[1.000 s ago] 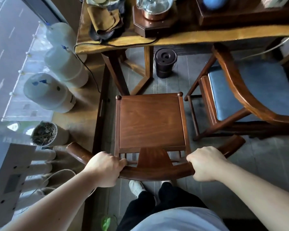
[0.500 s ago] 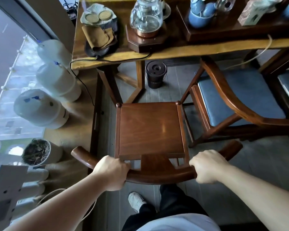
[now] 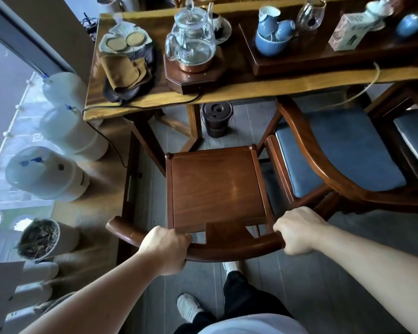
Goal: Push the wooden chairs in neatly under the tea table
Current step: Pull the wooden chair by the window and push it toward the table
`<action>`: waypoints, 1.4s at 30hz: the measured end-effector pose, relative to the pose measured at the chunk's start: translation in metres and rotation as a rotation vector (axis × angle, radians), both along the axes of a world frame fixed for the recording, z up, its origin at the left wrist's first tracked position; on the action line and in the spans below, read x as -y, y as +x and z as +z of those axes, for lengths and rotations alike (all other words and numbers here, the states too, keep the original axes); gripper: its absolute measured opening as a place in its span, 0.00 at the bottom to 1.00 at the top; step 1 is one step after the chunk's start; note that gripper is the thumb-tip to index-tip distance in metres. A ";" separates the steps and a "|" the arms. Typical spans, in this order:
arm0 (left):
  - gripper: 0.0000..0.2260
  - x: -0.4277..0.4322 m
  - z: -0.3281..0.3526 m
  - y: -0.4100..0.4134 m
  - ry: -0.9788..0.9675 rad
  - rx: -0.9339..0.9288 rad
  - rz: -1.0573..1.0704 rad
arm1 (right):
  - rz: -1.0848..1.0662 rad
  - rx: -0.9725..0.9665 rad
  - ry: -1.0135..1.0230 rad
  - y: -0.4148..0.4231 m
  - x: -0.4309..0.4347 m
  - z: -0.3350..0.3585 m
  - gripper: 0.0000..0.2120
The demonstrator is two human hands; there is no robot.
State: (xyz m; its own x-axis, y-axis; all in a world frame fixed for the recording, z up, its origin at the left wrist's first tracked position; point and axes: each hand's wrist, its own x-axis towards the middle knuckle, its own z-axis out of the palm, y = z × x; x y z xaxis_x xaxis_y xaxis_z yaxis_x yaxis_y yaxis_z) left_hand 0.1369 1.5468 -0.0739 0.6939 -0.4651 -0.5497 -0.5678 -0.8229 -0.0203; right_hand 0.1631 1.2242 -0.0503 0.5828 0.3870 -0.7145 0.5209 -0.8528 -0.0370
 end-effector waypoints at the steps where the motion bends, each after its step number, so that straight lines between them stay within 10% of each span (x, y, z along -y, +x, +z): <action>1: 0.08 0.005 0.000 0.003 0.001 0.000 0.006 | 0.005 0.002 0.000 0.005 0.006 0.001 0.05; 37: 0.14 0.031 0.001 0.047 -0.071 0.036 0.126 | 0.002 0.024 0.060 0.053 0.035 -0.003 0.06; 42: 0.30 0.032 0.011 0.045 -0.137 -0.046 0.160 | 0.013 0.005 0.132 0.056 0.042 -0.002 0.33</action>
State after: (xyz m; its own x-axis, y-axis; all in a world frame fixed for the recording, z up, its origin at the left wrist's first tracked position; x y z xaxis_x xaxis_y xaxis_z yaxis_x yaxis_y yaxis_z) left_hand 0.1816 1.5145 -0.0627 0.7406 -0.4232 -0.5219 -0.4271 -0.8961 0.1206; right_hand 0.2195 1.1827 -0.0527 0.5806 0.4849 -0.6540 0.5322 -0.8340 -0.1458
